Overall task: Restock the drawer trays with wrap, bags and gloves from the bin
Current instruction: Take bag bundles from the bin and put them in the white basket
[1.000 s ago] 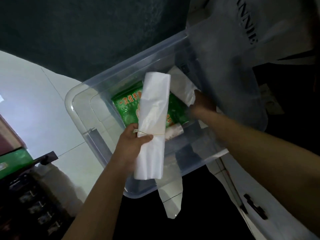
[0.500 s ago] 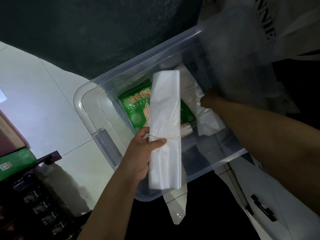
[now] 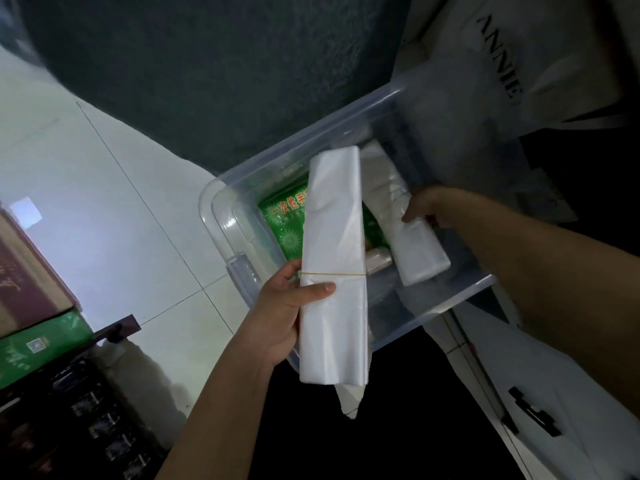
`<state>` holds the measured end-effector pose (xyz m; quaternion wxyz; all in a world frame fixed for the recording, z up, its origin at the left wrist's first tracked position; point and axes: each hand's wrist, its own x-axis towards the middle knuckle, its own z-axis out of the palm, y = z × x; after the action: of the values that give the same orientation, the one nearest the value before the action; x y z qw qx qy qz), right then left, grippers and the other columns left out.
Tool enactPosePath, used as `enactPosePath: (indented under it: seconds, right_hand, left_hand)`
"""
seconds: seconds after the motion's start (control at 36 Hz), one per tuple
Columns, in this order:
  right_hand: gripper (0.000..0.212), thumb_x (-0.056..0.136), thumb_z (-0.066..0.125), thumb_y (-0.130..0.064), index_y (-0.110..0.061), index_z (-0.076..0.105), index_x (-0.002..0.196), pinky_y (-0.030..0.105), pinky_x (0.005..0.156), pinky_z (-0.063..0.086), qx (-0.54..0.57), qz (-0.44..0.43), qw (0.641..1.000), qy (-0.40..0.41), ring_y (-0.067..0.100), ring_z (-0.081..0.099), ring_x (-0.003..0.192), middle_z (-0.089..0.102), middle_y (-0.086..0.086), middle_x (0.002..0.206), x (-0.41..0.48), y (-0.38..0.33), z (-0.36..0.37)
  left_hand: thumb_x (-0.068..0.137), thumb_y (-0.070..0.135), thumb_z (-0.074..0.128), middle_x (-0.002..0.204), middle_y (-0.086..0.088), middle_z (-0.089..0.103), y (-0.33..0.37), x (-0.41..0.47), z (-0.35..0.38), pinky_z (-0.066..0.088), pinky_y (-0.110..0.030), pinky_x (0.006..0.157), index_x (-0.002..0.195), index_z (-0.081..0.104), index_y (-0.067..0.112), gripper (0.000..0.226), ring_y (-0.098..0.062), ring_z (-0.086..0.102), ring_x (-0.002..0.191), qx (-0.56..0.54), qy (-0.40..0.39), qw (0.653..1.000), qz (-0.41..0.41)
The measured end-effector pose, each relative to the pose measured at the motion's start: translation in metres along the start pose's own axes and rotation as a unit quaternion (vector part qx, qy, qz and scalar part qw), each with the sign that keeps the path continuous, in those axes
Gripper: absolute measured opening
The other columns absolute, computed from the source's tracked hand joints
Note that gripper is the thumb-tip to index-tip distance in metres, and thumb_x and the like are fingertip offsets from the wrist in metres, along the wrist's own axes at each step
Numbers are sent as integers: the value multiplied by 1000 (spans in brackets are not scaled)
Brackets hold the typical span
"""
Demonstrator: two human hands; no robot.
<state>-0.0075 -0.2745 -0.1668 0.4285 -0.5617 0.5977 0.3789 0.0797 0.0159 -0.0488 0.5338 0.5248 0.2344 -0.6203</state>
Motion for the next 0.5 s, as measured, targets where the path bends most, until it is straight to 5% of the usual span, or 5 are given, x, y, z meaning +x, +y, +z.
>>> enactPosePath:
  seconds: [0.08,0.17,0.28,0.42,0.5]
  right_hand:
    - [52,84,70,1,3,51,132,50,89,52,55,-9,998,8,40,58,112,60,24,124,-49,10,-14]
    - [46,79,70,9,-1,61,123,33,55,58,134,-52,989,27,30,64,79,66,15,90,-111,23,-26]
    - [49,73,73,12,-4,65,119,53,86,56,203,-124,967,96,38,66,100,68,23,111,-190,50,-34]
    - [36,73,77,8,-17,71,99,46,84,57,294,-177,929,141,29,71,92,74,10,104,-279,99,-39]
    - [37,75,77,5,-23,73,98,37,69,59,340,-196,908,147,24,74,86,77,5,96,-320,128,-41]
  left_hand:
    - [73,-11,72,117,-17,73,17,-25,3,59,-45,87,127,58,8,60,-32,70,99,3,-13,1000,11]
    - [72,-10,73,120,-17,71,38,-50,7,57,-47,91,132,55,9,66,-36,67,111,13,-34,999,27]
    - [65,-3,79,117,-12,74,67,-77,17,61,-38,80,131,57,13,72,-29,71,106,48,-72,995,51]
    - [63,0,82,115,-9,74,88,-92,46,60,-39,82,129,60,16,72,-27,72,104,101,-132,984,61]
    - [62,-1,84,114,-8,74,91,-95,69,61,-41,81,125,62,18,69,-26,72,102,132,-164,975,72]
